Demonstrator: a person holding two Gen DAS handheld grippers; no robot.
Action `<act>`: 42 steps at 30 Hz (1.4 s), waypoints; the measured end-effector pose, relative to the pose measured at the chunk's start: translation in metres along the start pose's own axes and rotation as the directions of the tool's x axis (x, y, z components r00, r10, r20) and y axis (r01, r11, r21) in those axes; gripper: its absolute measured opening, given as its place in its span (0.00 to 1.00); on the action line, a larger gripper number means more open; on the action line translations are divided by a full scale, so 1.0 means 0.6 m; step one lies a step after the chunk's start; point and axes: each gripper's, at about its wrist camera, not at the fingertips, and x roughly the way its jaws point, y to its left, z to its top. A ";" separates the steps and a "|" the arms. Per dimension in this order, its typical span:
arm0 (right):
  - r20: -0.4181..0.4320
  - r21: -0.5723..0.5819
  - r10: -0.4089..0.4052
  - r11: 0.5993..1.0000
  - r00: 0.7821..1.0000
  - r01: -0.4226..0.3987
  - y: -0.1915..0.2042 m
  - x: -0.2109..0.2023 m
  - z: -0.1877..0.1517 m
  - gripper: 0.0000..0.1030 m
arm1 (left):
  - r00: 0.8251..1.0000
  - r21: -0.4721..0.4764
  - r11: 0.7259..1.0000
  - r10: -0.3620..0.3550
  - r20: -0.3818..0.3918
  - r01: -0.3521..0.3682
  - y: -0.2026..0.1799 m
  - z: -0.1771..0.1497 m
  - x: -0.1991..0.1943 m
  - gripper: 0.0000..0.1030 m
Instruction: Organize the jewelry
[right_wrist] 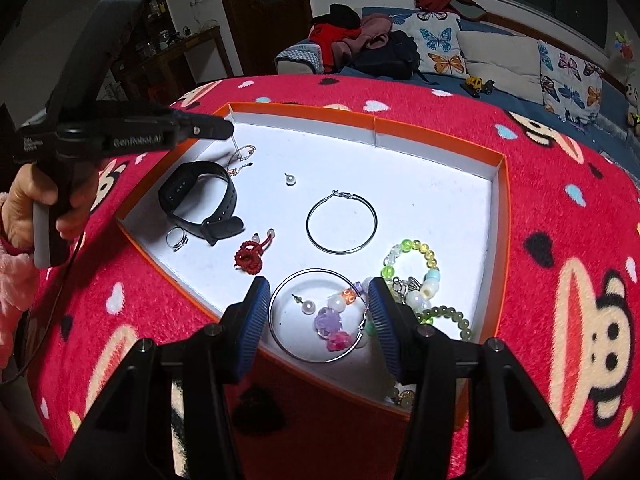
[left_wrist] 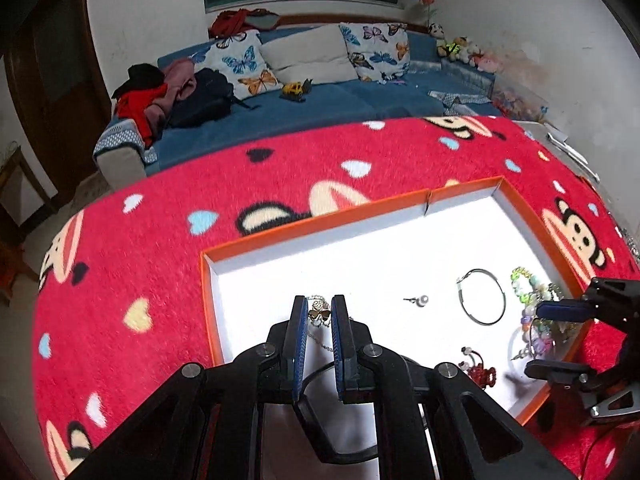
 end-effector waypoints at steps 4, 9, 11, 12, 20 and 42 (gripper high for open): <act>0.001 0.005 0.004 1.000 1.000 -0.004 -0.002 0.000 0.000 0.51 | 1.000 -0.026 1.000 -0.007 -0.018 0.006 0.005 -0.002 0.009 0.13; 0.006 0.007 0.000 1.000 1.000 0.000 -0.003 -0.001 -0.002 0.55 | 1.000 -0.038 0.999 -0.001 -0.024 0.000 0.009 -0.003 0.001 0.13; 0.010 0.015 0.006 1.000 1.000 -0.006 -0.004 -0.005 -0.002 0.55 | 1.000 -0.040 0.999 0.008 -0.021 -0.009 0.008 -0.004 -0.007 0.14; 0.014 0.016 0.007 1.000 1.000 -0.007 -0.003 -0.009 -0.002 0.55 | 1.000 -0.043 0.999 0.010 -0.019 -0.010 0.007 -0.005 -0.014 0.14; 0.058 0.002 -0.020 1.000 0.998 0.020 0.021 -0.057 -0.009 0.56 | 0.998 -0.073 0.997 0.036 0.058 -0.032 -0.006 -0.030 -0.112 0.30; 0.096 0.038 -0.084 0.996 0.992 0.080 0.105 -0.162 -0.109 0.65 | 0.982 -0.189 0.981 0.080 0.171 -0.047 -0.130 -0.255 -0.345 0.86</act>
